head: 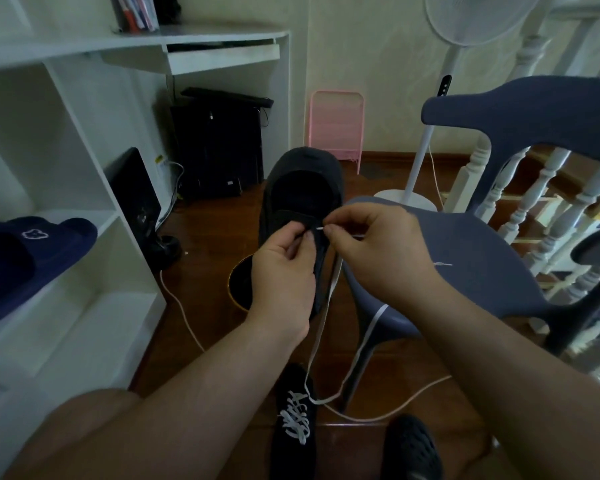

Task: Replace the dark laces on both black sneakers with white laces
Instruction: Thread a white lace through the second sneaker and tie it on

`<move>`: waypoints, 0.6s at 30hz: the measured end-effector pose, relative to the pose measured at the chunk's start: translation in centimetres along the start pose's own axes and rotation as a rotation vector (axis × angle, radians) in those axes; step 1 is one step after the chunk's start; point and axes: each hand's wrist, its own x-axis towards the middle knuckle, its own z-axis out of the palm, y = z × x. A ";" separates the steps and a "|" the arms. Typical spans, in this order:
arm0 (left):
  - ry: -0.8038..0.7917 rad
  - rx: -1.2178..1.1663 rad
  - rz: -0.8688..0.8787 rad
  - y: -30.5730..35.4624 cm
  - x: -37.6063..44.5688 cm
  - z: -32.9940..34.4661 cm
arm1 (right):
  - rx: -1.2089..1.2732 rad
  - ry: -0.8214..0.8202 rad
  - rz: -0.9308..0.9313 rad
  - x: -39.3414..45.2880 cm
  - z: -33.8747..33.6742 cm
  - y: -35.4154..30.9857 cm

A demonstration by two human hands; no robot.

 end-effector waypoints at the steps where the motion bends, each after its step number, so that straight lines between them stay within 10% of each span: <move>1: -0.005 0.033 0.028 -0.2 0.1 -0.1 | -0.012 0.007 -0.012 -0.1 0.0 -0.2; 13: -0.049 0.397 0.285 -0.6 -0.4 -0.9 | -0.265 0.065 -0.222 -0.2 0.0 -0.2; 18: -0.025 0.583 0.428 -0.2 -0.8 -1.2 | -0.049 0.035 -0.024 -0.3 -0.9 -0.2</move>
